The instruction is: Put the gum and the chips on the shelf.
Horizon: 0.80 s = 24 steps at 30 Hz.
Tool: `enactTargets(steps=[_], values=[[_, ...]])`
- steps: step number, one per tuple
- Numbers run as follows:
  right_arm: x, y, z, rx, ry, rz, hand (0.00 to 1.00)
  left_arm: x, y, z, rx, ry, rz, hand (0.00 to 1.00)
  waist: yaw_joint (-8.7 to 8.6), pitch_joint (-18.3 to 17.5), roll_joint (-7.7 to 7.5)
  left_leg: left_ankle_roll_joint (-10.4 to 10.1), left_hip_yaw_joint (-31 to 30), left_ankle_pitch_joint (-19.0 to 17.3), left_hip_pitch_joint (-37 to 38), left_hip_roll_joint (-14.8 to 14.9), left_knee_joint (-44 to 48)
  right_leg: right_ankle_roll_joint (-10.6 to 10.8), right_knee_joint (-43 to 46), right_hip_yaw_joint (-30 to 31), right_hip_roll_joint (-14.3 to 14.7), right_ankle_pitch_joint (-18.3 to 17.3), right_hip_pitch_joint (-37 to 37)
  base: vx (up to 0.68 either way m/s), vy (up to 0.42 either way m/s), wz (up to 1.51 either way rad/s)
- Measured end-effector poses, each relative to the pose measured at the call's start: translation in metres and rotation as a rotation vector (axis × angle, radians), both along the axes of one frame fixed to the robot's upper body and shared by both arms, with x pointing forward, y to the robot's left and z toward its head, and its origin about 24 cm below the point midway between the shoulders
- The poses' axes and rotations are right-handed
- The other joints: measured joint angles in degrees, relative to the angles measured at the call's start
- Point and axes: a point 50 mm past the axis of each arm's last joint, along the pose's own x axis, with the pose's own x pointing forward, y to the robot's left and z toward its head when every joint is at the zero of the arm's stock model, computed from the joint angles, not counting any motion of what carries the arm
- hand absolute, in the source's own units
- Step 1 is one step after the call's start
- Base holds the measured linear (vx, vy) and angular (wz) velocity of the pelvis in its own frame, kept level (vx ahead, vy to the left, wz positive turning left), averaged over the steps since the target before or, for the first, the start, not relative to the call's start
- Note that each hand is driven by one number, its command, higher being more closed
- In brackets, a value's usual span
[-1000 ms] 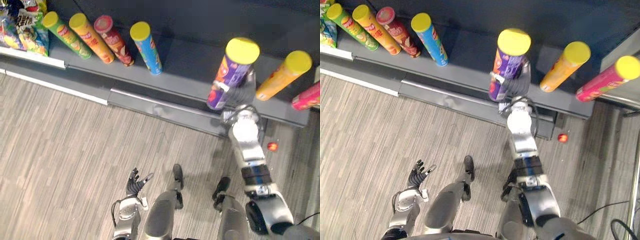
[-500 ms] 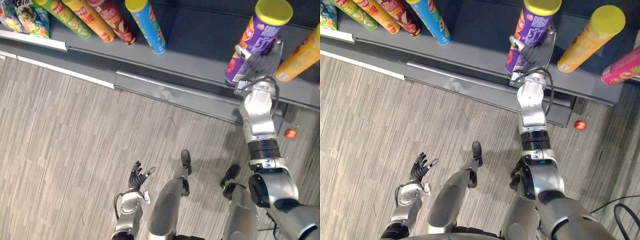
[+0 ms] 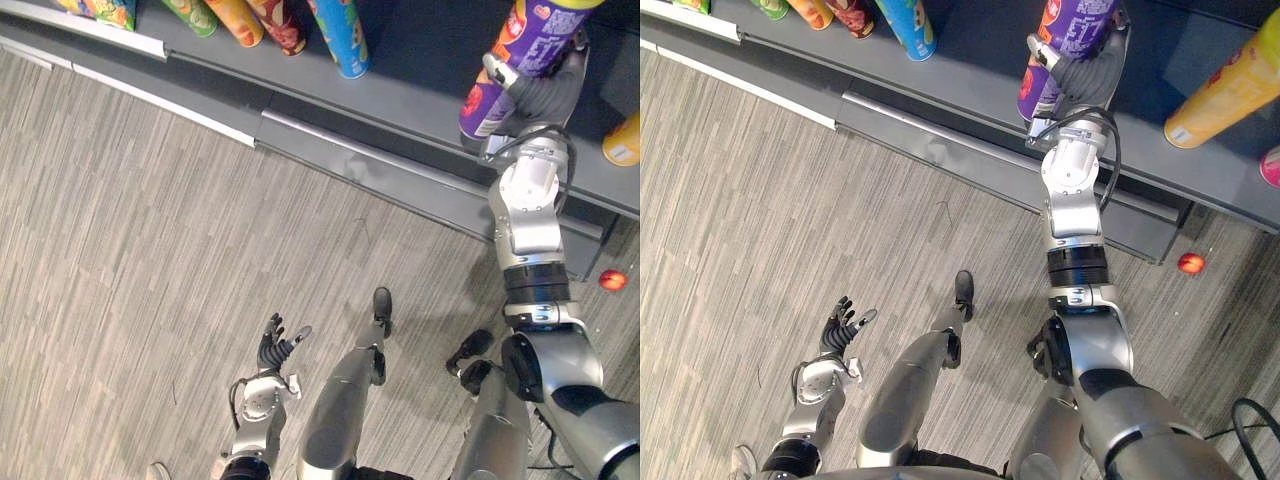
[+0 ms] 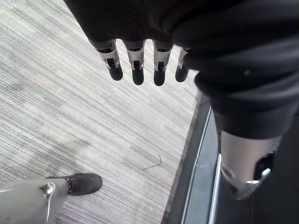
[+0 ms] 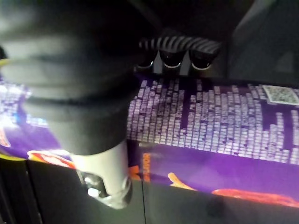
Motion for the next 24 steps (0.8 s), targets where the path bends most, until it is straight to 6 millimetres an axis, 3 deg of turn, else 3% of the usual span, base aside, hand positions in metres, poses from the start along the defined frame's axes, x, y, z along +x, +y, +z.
enactTargets(steps=[10,18,24], values=[[-0.006,0.000,0.014,0.004,-0.056,0.000,1.00,0.006,0.000,0.009,0.001,-0.043,0.001,0.00,0.31,0.0,0.00,0.1,-0.9,1.2,-2.4,-0.9,-0.1,-0.2,3.4,-2.1,-2.4,-1.8,-1.9,0.00,-0.081,0.17],[-0.010,-0.012,0.032,0.062,-0.112,-0.031,1.00,0.010,0.001,0.014,-0.021,-0.070,0.015,0.00,0.44,0.0,0.00,0.3,0.8,2.0,-4.8,-0.6,0.0,-0.6,5.3,-2.4,-3.4,-2.0,-4.6,-0.02,-0.099,0.05],[-0.010,-0.017,0.033,0.100,-0.115,-0.033,1.00,0.012,0.001,0.017,-0.035,-0.087,0.023,0.00,0.48,0.0,0.00,0.4,1.9,2.3,-5.3,-0.4,0.1,-0.9,5.7,-1.9,-3.6,-2.2,-5.8,-0.02,-0.105,-0.02]])
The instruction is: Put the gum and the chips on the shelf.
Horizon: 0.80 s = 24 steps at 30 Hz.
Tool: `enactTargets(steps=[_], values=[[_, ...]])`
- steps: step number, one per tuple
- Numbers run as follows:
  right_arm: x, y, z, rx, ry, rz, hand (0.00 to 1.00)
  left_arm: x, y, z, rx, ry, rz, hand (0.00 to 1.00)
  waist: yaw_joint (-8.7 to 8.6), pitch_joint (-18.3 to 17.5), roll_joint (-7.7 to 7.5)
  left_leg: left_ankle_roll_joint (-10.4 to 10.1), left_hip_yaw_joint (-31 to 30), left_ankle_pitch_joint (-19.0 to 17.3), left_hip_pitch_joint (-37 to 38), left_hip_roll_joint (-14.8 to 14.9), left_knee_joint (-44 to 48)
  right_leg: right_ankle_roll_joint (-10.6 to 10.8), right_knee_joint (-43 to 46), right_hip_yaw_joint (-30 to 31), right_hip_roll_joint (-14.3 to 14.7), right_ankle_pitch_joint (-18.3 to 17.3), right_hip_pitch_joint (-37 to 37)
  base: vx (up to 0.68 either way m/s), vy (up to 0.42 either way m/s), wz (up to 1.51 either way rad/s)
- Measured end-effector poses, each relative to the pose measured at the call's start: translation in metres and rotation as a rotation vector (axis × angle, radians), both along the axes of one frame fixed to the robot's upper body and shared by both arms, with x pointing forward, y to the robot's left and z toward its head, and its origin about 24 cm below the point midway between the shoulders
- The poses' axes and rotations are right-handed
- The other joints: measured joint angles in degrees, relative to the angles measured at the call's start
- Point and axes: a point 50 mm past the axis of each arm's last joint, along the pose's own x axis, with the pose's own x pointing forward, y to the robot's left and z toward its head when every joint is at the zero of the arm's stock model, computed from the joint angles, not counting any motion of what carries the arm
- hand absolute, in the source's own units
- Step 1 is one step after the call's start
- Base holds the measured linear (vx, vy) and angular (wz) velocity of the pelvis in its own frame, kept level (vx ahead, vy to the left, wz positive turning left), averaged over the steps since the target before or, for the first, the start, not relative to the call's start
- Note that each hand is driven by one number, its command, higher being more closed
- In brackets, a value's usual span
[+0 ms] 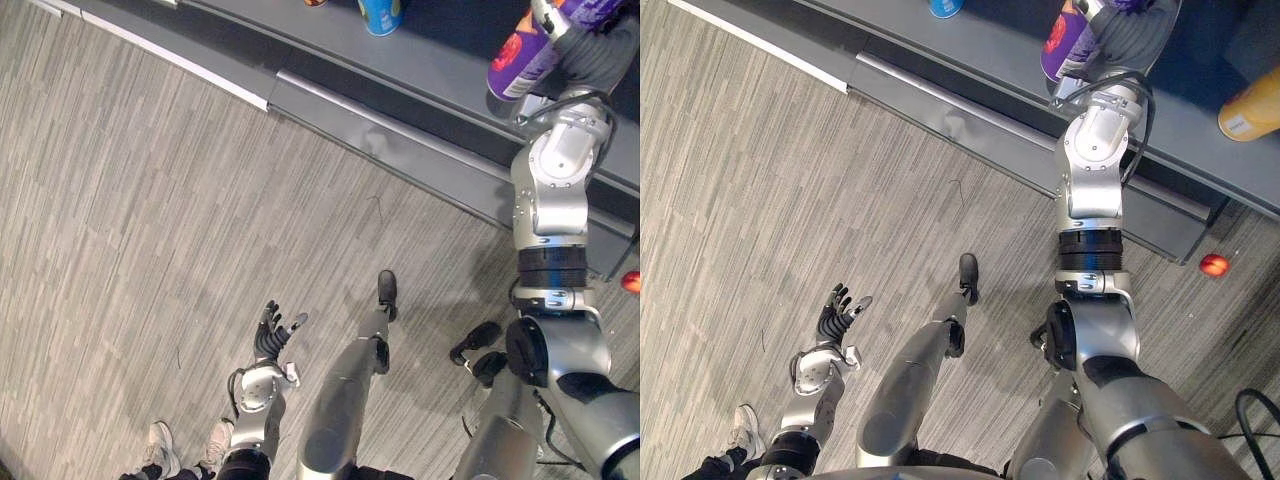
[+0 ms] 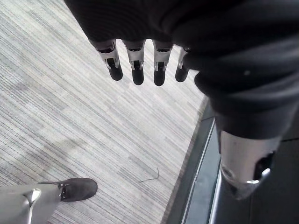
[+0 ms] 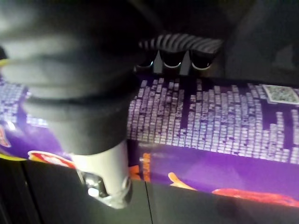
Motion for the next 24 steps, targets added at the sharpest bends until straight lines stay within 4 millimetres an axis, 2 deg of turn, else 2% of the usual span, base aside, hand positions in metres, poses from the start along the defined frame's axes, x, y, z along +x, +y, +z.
enactTargets(steps=[11,23,24], values=[[0.001,0.002,0.002,0.019,0.002,0.017,1.00,0.009,-0.001,0.013,-0.034,-0.061,0.011,0.00,0.10,0.0,0.00,0.1,2.0,0.1,-2.6,1.1,1.3,-0.5,1.0,0.3,0.0,-0.3,-2.8,-0.01,-0.101,-0.01],[0.001,0.002,0.002,0.017,0.006,0.017,1.00,0.009,0.004,0.013,-0.041,-0.063,0.038,0.00,0.29,0.0,-0.04,0.3,2.8,0.3,-3.7,1.5,1.4,-0.6,1.1,0.0,0.0,-0.3,-3.7,0.01,-0.097,0.01],[0.001,0.002,0.002,0.017,0.005,0.017,0.00,0.009,0.004,0.013,-0.041,-0.063,0.038,0.00,0.33,0.0,-0.04,0.3,2.8,0.3,-3.7,1.5,1.4,-0.6,1.1,0.0,0.0,-0.3,-3.7,0.02,-0.094,0.01]])
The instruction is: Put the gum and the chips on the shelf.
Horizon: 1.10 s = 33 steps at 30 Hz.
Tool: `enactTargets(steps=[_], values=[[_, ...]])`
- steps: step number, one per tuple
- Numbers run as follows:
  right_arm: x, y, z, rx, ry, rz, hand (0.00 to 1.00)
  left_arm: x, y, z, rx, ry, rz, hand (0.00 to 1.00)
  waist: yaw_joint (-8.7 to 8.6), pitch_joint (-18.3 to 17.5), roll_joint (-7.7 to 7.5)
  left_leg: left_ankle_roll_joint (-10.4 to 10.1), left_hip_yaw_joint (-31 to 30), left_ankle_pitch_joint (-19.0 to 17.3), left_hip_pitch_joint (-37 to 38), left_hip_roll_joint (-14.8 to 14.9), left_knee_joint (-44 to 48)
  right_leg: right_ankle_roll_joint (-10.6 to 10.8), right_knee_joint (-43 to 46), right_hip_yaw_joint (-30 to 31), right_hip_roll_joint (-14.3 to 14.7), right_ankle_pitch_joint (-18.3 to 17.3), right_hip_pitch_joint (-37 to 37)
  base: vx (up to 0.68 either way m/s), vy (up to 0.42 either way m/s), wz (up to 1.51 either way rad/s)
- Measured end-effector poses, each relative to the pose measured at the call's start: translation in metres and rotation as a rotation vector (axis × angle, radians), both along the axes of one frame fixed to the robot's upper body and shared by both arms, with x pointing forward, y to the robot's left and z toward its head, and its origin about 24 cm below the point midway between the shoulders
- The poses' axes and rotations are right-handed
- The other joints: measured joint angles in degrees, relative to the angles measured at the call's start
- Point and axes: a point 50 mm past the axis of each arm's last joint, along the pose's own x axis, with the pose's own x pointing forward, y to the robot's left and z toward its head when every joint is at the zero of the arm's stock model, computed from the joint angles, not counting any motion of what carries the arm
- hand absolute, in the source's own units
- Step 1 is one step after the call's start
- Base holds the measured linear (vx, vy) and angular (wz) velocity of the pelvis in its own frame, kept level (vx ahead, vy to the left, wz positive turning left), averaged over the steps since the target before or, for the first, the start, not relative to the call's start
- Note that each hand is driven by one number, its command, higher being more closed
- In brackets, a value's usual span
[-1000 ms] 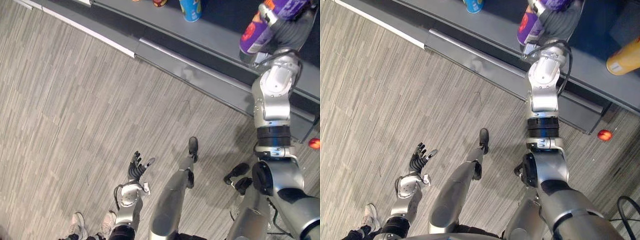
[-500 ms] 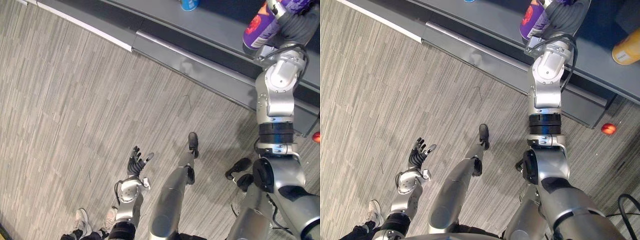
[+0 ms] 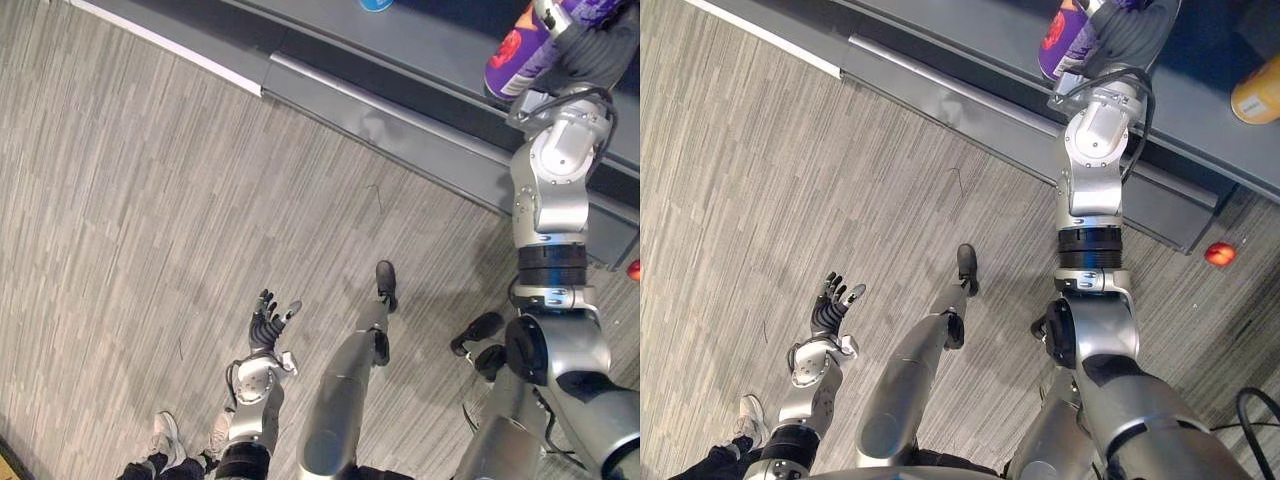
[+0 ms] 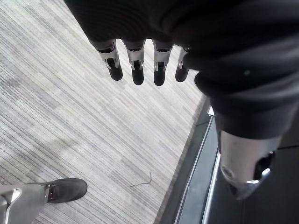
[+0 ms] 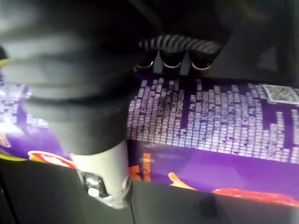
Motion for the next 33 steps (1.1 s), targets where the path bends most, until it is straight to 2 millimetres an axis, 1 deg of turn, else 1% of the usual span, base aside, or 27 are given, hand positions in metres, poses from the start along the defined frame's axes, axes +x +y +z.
enactTargets(steps=[7,17,24,28,29,30,32,33], values=[[-0.002,0.000,0.006,-0.008,-0.018,0.000,0.00,0.000,0.000,0.000,0.000,0.000,0.000,0.00,0.00,0.0,0.00,0.0,0.1,0.0,0.0,0.0,0.0,-0.1,0.2,0.1,-0.1,-0.1,-0.2,0.01,-0.094,0.00],[0.000,-0.003,0.005,0.005,-0.010,0.009,0.00,0.000,0.000,0.000,-0.002,-0.002,-0.001,0.00,-0.18,0.0,-0.03,0.1,0.4,0.1,-1.1,0.3,0.6,-0.1,0.4,0.2,-0.1,-0.1,-1.2,-0.01,-0.088,0.00],[0.002,-0.001,0.003,0.006,-0.001,0.020,0.00,0.000,0.000,0.000,-0.002,-0.002,-0.001,0.00,-0.30,0.0,-0.03,0.1,0.6,0.0,-1.1,0.5,1.0,-0.1,0.4,0.2,0.0,-0.1,-1.0,0.00,-0.088,-0.01],[0.008,0.007,-0.006,-0.011,0.041,0.037,0.00,0.000,0.000,0.000,-0.002,-0.002,-0.002,0.00,-0.22,0.0,-0.08,0.1,1.3,0.0,-1.0,1.2,1.7,-0.2,0.1,0.5,0.8,0.0,-0.8,0.00,-0.093,-0.07],[0.009,0.011,-0.010,-0.016,0.052,0.050,0.00,0.000,0.000,0.000,-0.003,-0.001,-0.002,0.00,-0.25,0.0,-0.13,0.1,1.5,0.0,-0.9,1.5,1.8,-0.2,0.0,0.5,1.0,0.0,-0.8,0.00,-0.098,-0.12],[0.009,0.013,-0.012,-0.014,0.058,0.056,0.00,0.000,0.000,0.000,-0.003,-0.001,-0.002,0.00,-0.28,0.0,-0.14,0.1,1.6,0.0,-0.9,1.6,1.9,-0.2,0.0,0.5,1.1,0.0,-0.8,0.00,-0.106,-0.11],[0.012,0.016,-0.023,-0.006,0.089,0.068,0.00,0.000,0.000,0.000,-0.003,-0.001,-0.003,0.00,-0.43,0.0,-0.16,0.1,1.9,-0.1,-0.6,2.2,2.4,-0.2,0.0,0.9,1.6,0.0,-0.6,0.01,-0.131,-0.13],[0.012,0.016,-0.025,-0.006,0.093,0.068,0.00,0.000,0.000,0.000,-0.003,-0.001,-0.003,0.00,-0.45,0.0,-0.16,0.2,1.9,-0.1,-0.6,2.3,2.5,-0.2,0.0,0.9,1.6,0.0,-0.6,0.01,-0.109,-0.11]])
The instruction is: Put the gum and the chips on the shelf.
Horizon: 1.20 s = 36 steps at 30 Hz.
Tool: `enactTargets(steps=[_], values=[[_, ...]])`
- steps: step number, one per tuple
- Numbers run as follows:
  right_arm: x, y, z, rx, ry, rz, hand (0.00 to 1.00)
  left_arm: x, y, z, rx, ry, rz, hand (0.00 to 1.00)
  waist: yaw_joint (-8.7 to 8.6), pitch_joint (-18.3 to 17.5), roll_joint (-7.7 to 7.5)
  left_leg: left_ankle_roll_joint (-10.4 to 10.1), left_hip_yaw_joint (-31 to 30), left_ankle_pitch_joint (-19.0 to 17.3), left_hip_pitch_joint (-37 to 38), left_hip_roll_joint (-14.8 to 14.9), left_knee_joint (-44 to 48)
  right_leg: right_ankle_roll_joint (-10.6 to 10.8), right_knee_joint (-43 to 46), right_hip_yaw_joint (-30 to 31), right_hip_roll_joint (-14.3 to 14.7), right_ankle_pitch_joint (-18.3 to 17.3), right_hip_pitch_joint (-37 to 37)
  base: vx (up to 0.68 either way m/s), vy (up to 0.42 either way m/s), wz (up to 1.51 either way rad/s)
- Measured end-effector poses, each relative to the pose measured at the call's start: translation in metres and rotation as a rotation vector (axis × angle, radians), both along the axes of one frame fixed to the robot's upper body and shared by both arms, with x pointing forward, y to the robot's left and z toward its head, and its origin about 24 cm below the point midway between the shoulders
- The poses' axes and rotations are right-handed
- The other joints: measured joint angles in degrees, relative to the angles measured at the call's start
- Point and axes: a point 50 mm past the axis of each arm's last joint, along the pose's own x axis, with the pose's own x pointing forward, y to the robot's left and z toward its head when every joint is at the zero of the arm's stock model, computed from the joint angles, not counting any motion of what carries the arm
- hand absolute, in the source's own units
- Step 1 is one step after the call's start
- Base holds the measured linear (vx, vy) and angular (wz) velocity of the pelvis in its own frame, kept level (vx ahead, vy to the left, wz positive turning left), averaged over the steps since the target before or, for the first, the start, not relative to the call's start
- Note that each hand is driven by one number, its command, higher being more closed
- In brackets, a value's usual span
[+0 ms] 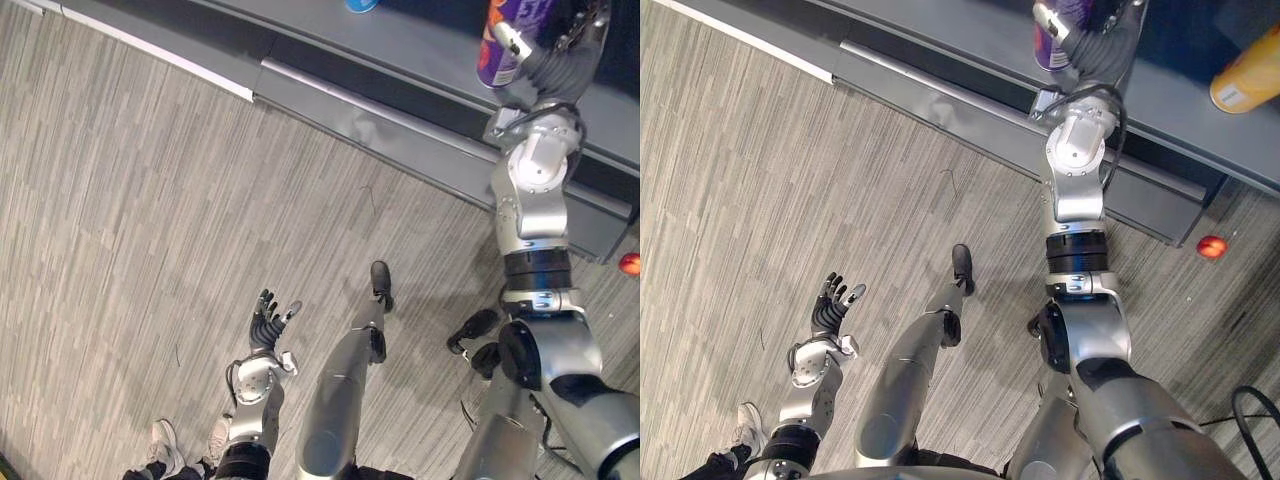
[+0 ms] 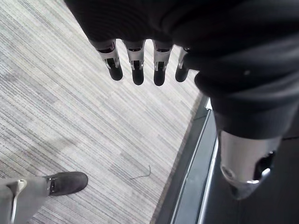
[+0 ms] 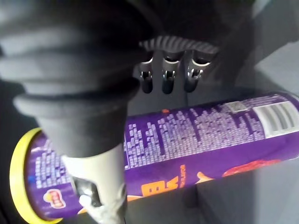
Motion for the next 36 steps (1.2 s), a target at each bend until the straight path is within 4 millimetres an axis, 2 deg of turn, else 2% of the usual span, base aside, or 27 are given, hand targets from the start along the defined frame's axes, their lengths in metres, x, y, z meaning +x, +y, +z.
enactTargets(steps=[3,9,13,16,19,21,25,27,29,30,32,33,34,36], values=[[0.002,0.001,-0.013,0.000,0.037,0.009,0.00,-0.001,-0.001,-0.001,-0.003,0.005,-0.002,0.00,-0.22,0.0,-0.21,0.0,0.4,-0.5,0.8,0.7,1.0,0.0,-0.2,0.5,0.6,0.0,0.8,0.00,-0.091,-0.15],[0.004,0.015,-0.035,-0.035,0.099,0.070,0.00,-0.005,-0.002,-0.010,-0.010,0.046,-0.014,0.00,-0.55,-0.2,-3.08,-0.7,1.6,-1.1,3.1,2.5,1.4,0.0,-1.4,1.2,2.6,0.1,2.7,0.02,-0.098,-0.17],[0.005,0.024,-0.053,-0.033,0.149,0.101,0.00,-0.006,-0.002,-0.011,-0.011,0.050,-0.015,0.00,-0.69,-0.2,-4.05,-1.0,2.0,-2.1,4.4,3.6,2.6,0.0,-2.5,1.3,3.8,0.3,4.6,0.04,-0.085,-0.14],[0.002,0.044,-0.071,-0.045,0.189,0.184,0.00,-0.009,0.000,-0.017,-0.012,0.079,-0.008,0.00,-1.66,-0.2,-4.70,-1.1,2.9,-3.4,5.7,4.4,4.0,0.2,-3.4,2.1,4.7,0.4,6.1,0.04,-0.053,-0.21],[-0.010,0.069,-0.094,-0.051,0.219,0.281,0.00,-0.014,0.003,-0.028,-0.015,0.134,0.007,0.00,-2.43,-0.1,-5.71,-1.4,3.7,-5.4,7.7,6.1,6.1,0.6,-5.7,2.9,6.8,1.2,8.9,0.06,-0.030,-0.32],[-0.016,0.084,-0.110,-0.051,0.252,0.333,0.00,-0.019,0.005,-0.035,-0.016,0.172,0.022,0.00,-3.16,-0.2,-6.82,-1.4,4.5,-6.2,9.5,6.8,6.6,0.6,-7.0,3.6,7.7,1.7,10.8,0.08,-0.014,-0.30],[-0.043,0.122,-0.159,-0.107,0.371,0.509,0.00,-0.029,0.002,-0.056,0.007,0.305,-0.007,0.00,-3.71,-0.5,-8.52,-2.2,6.1,-8.5,15.5,8.4,7.1,0.9,-11.6,5.3,10.7,3.1,17.1,0.07,0.008,-0.35],[-0.063,0.151,-0.183,-0.192,0.430,0.649,0.00,-0.040,0.005,-0.069,0.040,0.395,-0.032,0.00,-5.21,-0.8,-9.20,-2.6,6.7,-9.5,18.2,9.1,6.9,1.3,-15.5,6.1,12.7,4.7,20.7,0.07,0.045,-0.37],[-0.074,0.163,-0.194,-0.234,0.457,0.719,0.00,-0.044,0.011,-0.073,0.073,0.426,-0.040,0.00,-5.62,-1.0,-10.02,-2.7,8.1,-9.9,20.2,9.4,6.6,1.3,-17.3,7.2,13.6,5.6,22.1,0.06,0.065,-0.44],[-0.091,0.177,-0.210,-0.289,0.497,0.812,0.00,-0.055,0.016,-0.081,0.109,0.491,-0.058,0.00,-6.43,-1.9,-11.21,-2.9,9.8,-10.4,23.4,9.5,5.4,1.8,-20.0,8.8,14.7,6.8,24.6,0.06,0.060,-0.54],[-0.101,0.182,-0.222,-0.311,0.527,0.866,0.00,-0.061,0.021,-0.086,0.127,0.525,-0.069,0.00,-6.70,-3.3,-12.27,-3.2,11.3,-10.7,25.1,9.6,4.5,1.9,-22.0,10.1,15.4,7.7,25.7,0.06,0.063,-0.53],[-0.113,0.183,-0.237,-0.338,0.565,0.924,0.00,-0.067,0.022,-0.091,0.148,0.566,-0.089,0.00,-7.09,-5.3,-13.35,-3.3,12.9,-10.9,26.8,9.5,3.3,2.2,-24.7,11.4,16.2,9.1,27.0,0.07,0.079,-0.48],[-0.118,0.181,-0.244,-0.345,0.584,0.939,0.00,-0.069,0.023,-0.092,0.151,0.580,-0.092,0.00,-7.61,-6.0,-13.72,-3.3,13.4,-10.9,27.6,9.4,2.7,2.4,-25.8,11.8,16.4,9.6,27.7,0.09,0.098,-0.47],[-0.136,0.168,-0.272,-0.380,0.679,0.976,0.00,-0.082,0.026,-0.099,0.162,0.630,-0.107,0.00,-8.75,-8.9,-14.64,-3.3,14.9,-10.8,30.3,8.6,0.5,2.9,-29.8,13.0,17.0,11.6,30.5,0.10,0.098,-0.28]])
